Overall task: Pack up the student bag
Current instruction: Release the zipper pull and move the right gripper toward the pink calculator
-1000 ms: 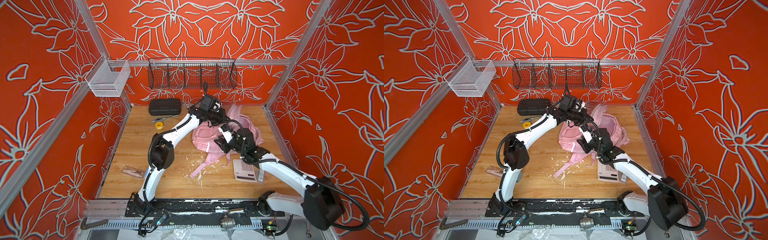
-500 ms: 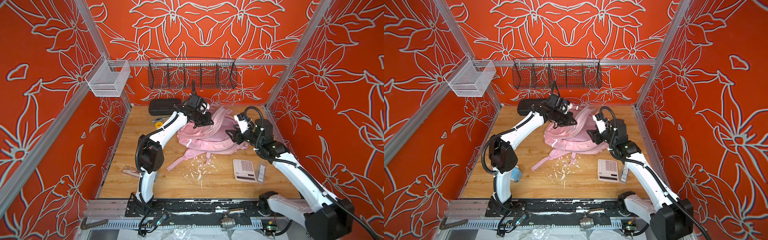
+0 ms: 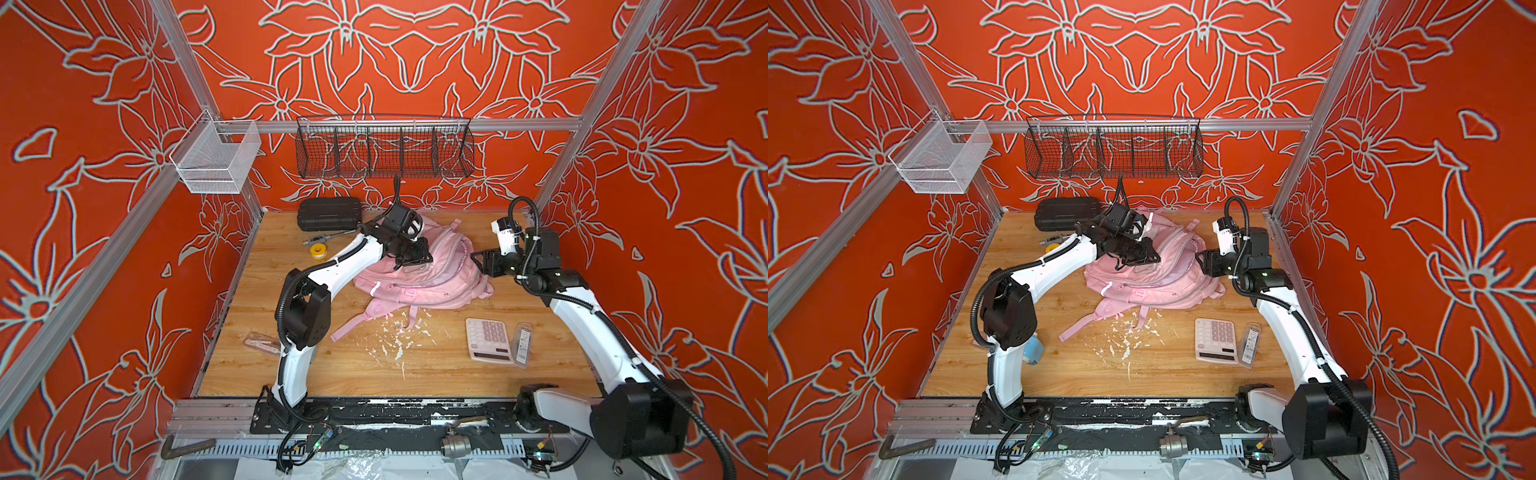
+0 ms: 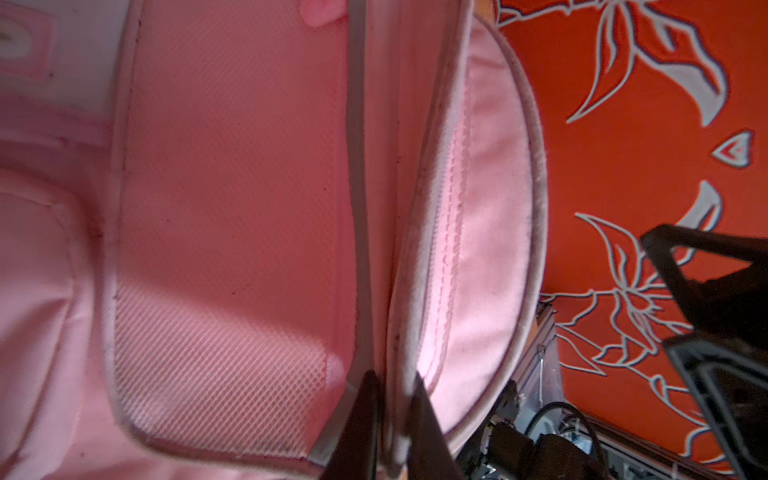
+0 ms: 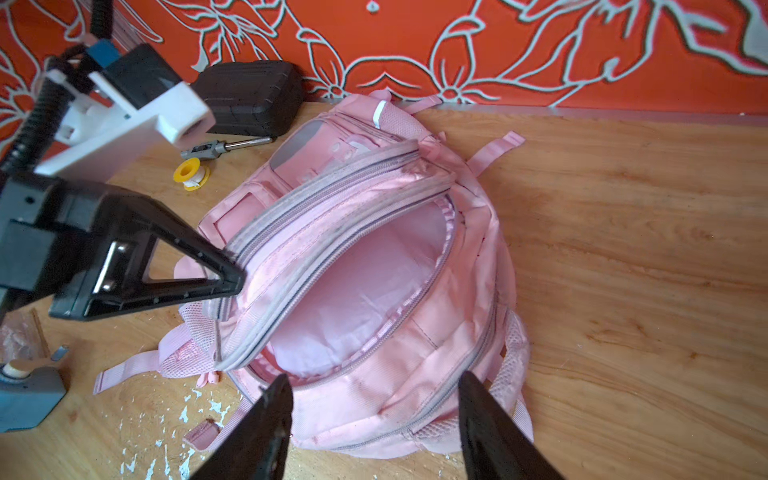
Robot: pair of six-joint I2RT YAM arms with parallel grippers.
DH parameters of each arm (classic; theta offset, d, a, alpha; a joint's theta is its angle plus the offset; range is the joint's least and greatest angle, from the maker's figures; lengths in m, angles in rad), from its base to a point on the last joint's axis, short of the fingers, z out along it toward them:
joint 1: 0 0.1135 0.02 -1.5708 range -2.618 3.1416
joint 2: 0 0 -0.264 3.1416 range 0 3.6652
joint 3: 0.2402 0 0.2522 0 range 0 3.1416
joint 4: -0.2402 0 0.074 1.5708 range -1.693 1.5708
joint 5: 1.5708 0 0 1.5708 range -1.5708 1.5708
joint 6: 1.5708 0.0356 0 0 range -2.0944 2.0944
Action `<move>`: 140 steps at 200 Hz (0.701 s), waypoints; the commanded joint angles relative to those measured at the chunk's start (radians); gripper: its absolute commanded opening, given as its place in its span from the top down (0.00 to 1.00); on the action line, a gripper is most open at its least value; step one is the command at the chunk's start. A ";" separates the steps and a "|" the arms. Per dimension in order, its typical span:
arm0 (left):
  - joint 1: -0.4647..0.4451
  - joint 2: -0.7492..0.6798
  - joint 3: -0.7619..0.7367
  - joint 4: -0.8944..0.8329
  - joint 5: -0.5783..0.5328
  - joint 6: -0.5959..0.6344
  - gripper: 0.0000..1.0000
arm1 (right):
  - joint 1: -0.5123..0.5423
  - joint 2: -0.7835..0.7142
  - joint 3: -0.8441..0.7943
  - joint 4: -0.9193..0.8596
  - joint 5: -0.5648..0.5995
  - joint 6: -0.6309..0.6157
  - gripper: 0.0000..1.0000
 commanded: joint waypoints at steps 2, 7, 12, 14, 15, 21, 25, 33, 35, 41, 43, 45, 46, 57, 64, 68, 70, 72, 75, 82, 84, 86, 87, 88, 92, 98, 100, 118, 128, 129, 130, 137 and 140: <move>0.001 -0.053 0.002 -0.046 -0.058 0.028 0.81 | -0.010 0.017 0.054 -0.134 0.007 0.042 0.37; 0.000 -0.053 -0.001 -0.051 -0.057 0.031 0.80 | -0.010 0.017 0.058 -0.153 0.012 0.045 0.37; -0.002 -0.054 -0.004 -0.056 -0.059 0.031 0.79 | -0.011 0.014 0.058 -0.167 0.020 0.052 0.37; -0.001 -0.055 -0.004 -0.058 -0.061 0.031 0.79 | -0.012 0.013 0.058 -0.174 0.021 0.055 0.37; -0.002 -0.055 -0.005 -0.059 -0.062 0.031 0.78 | -0.012 0.011 0.057 -0.178 0.022 0.057 0.37; -0.004 -0.059 -0.009 -0.061 -0.065 0.035 0.75 | -0.012 0.003 0.055 -0.195 0.028 0.066 0.37; -0.006 -0.062 -0.012 -0.062 -0.066 0.040 0.71 | -0.012 -0.003 0.053 -0.206 0.032 0.078 0.37; -0.013 -0.070 -0.014 -0.066 -0.086 0.044 0.63 | -0.012 -0.019 0.044 -0.222 0.053 0.112 0.37; -0.016 -0.073 -0.015 -0.067 -0.093 0.047 0.62 | -0.012 -0.023 0.040 -0.228 0.056 0.120 0.37; -0.020 -0.082 -0.015 -0.068 -0.108 0.054 0.59 | -0.012 -0.035 0.033 -0.246 0.068 0.149 0.38; -0.022 -0.087 -0.015 -0.069 -0.111 0.058 0.58 | -0.012 -0.039 0.032 -0.252 0.072 0.158 0.37; -0.025 -0.089 -0.013 -0.069 -0.115 0.062 0.57 | -0.011 -0.043 0.030 -0.259 0.076 0.168 0.37; -0.026 -0.092 -0.013 -0.070 -0.118 0.065 0.56 | -0.010 -0.045 0.030 -0.262 0.079 0.174 0.37; -0.040 -0.115 -0.007 -0.078 -0.159 0.087 0.49 | -0.012 -0.066 0.025 -0.311 0.119 0.236 0.37; -0.051 -0.132 -0.002 -0.086 -0.192 0.106 0.45 | -0.012 -0.079 0.022 -0.344 0.137 0.274 0.36; -0.056 -0.140 0.001 -0.090 -0.206 0.118 0.43 | -0.012 -0.087 0.019 -0.359 0.141 0.296 0.37; -0.060 -0.145 0.001 -0.092 -0.213 0.123 0.42 | -0.012 -0.091 0.017 -0.366 0.142 0.308 0.37; -0.063 -0.149 0.002 -0.096 -0.219 0.127 0.41 | -0.013 -0.096 0.016 -0.374 0.141 0.317 0.37; -0.067 -0.157 0.003 -0.099 -0.229 0.132 0.40 | -0.013 -0.103 0.012 -0.383 0.140 0.330 0.36; -0.075 -0.171 0.002 -0.106 -0.246 0.144 0.38 | -0.012 -0.118 0.003 -0.408 0.134 0.360 0.36; -0.077 -0.174 0.000 -0.108 -0.250 0.145 0.37 | -0.012 -0.123 0.001 -0.414 0.133 0.369 0.36; -0.079 -0.178 -0.002 -0.109 -0.253 0.147 0.37 | -0.012 -0.127 -0.004 -0.420 0.132 0.383 0.36; -0.080 -0.180 -0.003 -0.110 -0.255 0.147 0.37 | -0.012 -0.130 -0.005 -0.422 0.131 0.389 0.36; -0.081 -0.183 -0.004 -0.111 -0.256 0.148 0.37 | -0.012 -0.131 -0.007 -0.426 0.130 0.396 0.35; -0.082 -0.191 -0.011 -0.111 -0.260 0.149 0.36 | -0.012 -0.142 -0.014 -0.442 0.130 0.427 0.34; -0.085 -0.203 -0.022 -0.109 -0.261 0.150 0.35 | -0.011 -0.154 -0.026 -0.465 0.129 0.474 0.34; -0.087 -0.207 -0.030 -0.106 -0.262 0.148 0.35 | -0.012 -0.158 -0.031 -0.471 0.126 0.493 0.34; -0.098 -0.245 -0.089 -0.083 -0.262 0.147 0.32 | -0.012 -0.189 -0.078 -0.545 0.105 0.638 0.35; -0.106 -0.260 -0.119 -0.075 -0.273 0.147 0.31 | -0.010 -0.210 -0.107 -0.586 0.085 0.720 0.35; -0.107 -0.260 -0.121 -0.074 -0.274 0.148 0.30 | -0.009 -0.213 -0.110 -0.589 0.083 0.729 0.35; -0.108 -0.263 -0.122 -0.074 -0.276 0.148 0.30 | -0.008 -0.215 -0.114 -0.592 0.079 0.738 0.35; -0.114 -0.269 -0.137 -0.073 -0.284 0.153 0.30 | -0.004 -0.237 -0.142 -0.617 0.069 0.802 0.35; -0.116 -0.270 -0.141 -0.073 -0.287 0.157 0.30 | -0.002 -0.248 -0.156 -0.625 0.067 0.831 0.36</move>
